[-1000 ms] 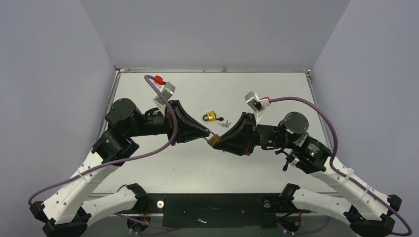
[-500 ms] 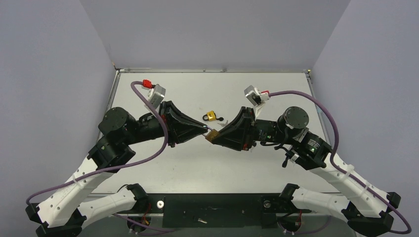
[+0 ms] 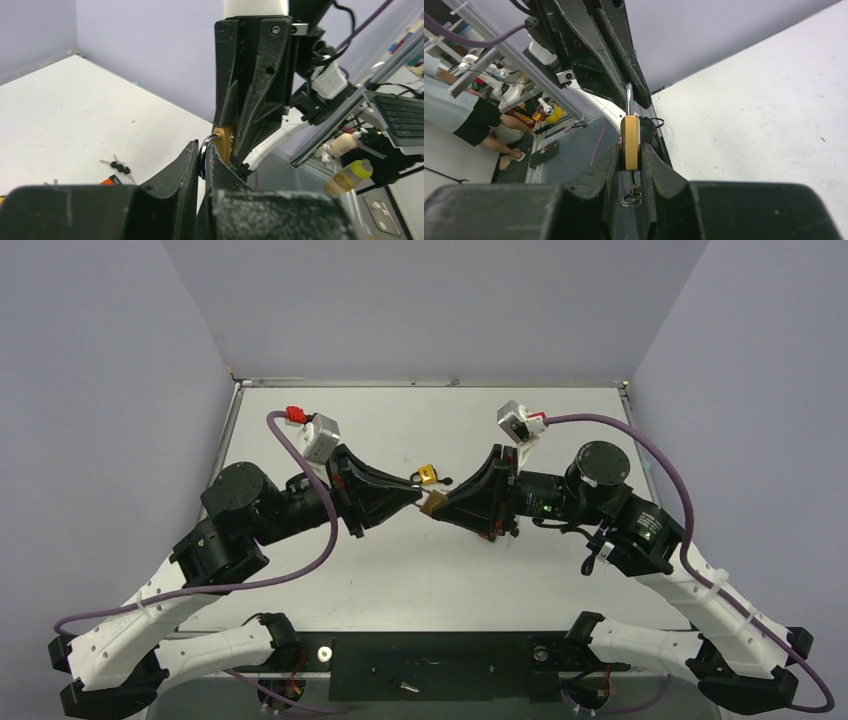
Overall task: Lock with the key
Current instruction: Lock the lock, then place the lock at the center of the board.
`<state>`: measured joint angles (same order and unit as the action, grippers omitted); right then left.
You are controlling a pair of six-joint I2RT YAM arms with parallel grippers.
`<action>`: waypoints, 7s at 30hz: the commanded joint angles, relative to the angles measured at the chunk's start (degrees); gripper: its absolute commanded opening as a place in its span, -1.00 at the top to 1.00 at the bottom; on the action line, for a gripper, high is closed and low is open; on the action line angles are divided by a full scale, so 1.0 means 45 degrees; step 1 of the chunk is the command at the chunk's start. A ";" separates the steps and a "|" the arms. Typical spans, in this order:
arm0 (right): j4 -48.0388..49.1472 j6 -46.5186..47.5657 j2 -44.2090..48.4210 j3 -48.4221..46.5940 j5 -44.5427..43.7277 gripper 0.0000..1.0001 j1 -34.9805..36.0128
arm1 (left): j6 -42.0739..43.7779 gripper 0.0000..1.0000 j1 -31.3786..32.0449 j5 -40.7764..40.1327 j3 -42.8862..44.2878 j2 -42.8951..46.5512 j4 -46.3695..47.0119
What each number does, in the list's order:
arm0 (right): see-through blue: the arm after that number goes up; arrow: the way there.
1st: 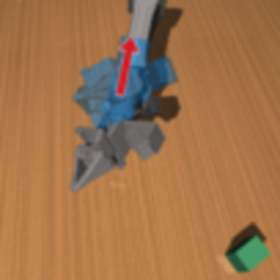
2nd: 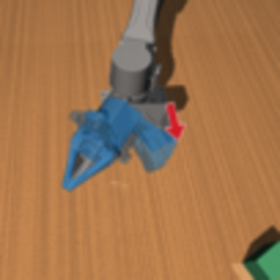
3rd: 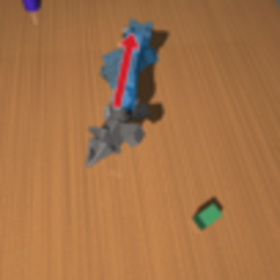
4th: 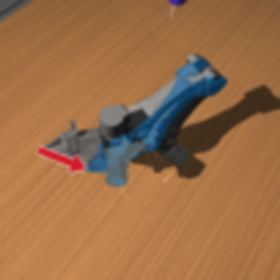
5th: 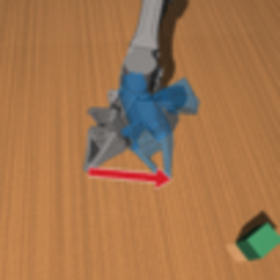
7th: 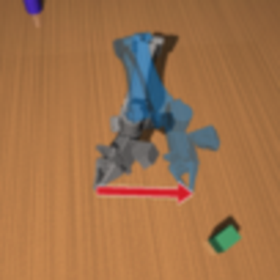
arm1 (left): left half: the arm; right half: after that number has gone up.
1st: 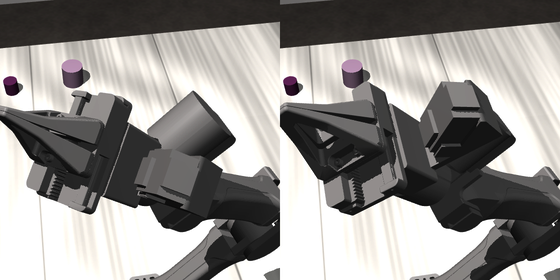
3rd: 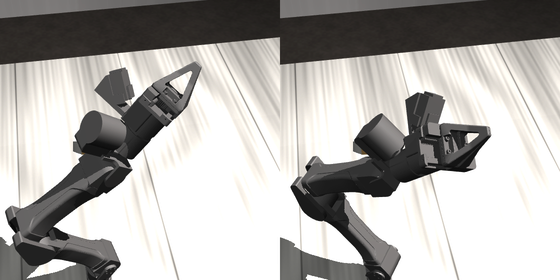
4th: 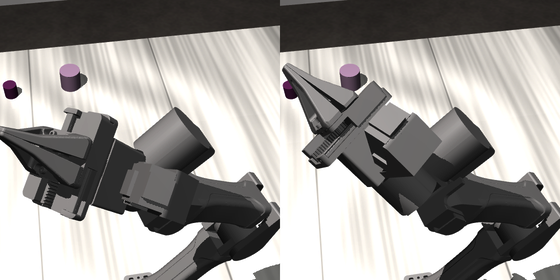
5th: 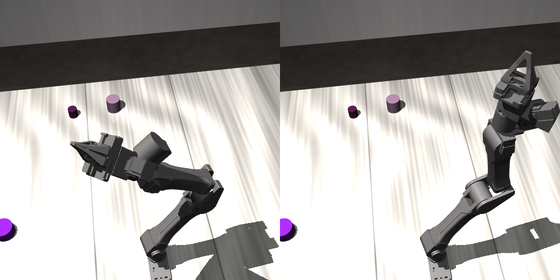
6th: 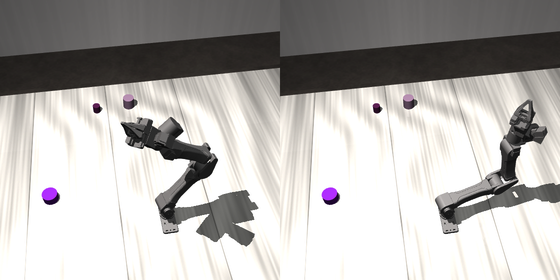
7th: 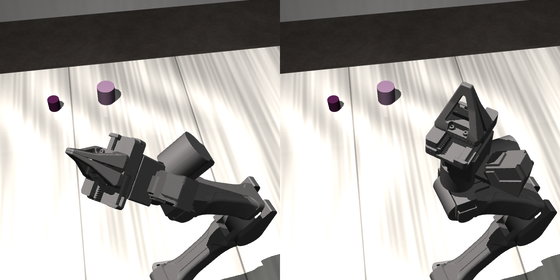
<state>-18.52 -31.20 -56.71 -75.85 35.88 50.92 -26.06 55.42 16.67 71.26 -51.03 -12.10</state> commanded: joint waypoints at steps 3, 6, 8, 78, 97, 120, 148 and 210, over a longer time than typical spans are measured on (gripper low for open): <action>0.1751 0.1175 -0.0677 -0.1602 -0.2975 1.00 0.0035 | 0.1023 1.00 0.1368 -0.0340 0.0161 -0.1187 -0.4542; 0.0977 0.1724 -0.0866 -0.1869 -0.3582 1.00 0.0239 | 0.1226 1.00 0.1791 -0.1147 0.0489 -0.1534 -0.5031; 0.0692 0.1951 -0.0991 -0.1934 -0.3820 1.00 0.0335 | 0.1308 1.00 0.2092 -0.1492 0.0699 -0.1752 -0.5227; 0.6900 -0.1082 0.0411 0.2470 0.1543 -0.31 -0.4581 | -0.0879 1.00 -0.0931 0.0071 0.0734 -0.1092 -0.2185; 1.0502 -0.3129 0.0263 0.4405 0.3501 -0.03 -0.4741 | -0.4554 1.00 -0.5227 0.5160 0.0138 -0.0927 0.2232; 1.0241 -0.2849 -0.0713 0.3534 0.3078 0.41 -0.3884 | -0.5142 1.00 -0.5671 0.5510 0.0102 -0.1317 0.3273; 1.1172 -0.3942 0.0277 0.5399 0.3879 1.00 -0.5401 | -0.4837 1.00 -0.6848 0.4916 -0.0382 -0.1006 0.3171; 0.4702 -0.0782 -0.7877 0.5223 -1.0053 1.00 0.1703 | -0.7036 0.11 -0.4885 -0.5813 -0.9669 -0.3259 0.1487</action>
<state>1.83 -35.18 -90.45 -48.23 -5.04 57.14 -59.92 35.05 -1.93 24.08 -71.96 4.62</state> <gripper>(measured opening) 0.006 0.436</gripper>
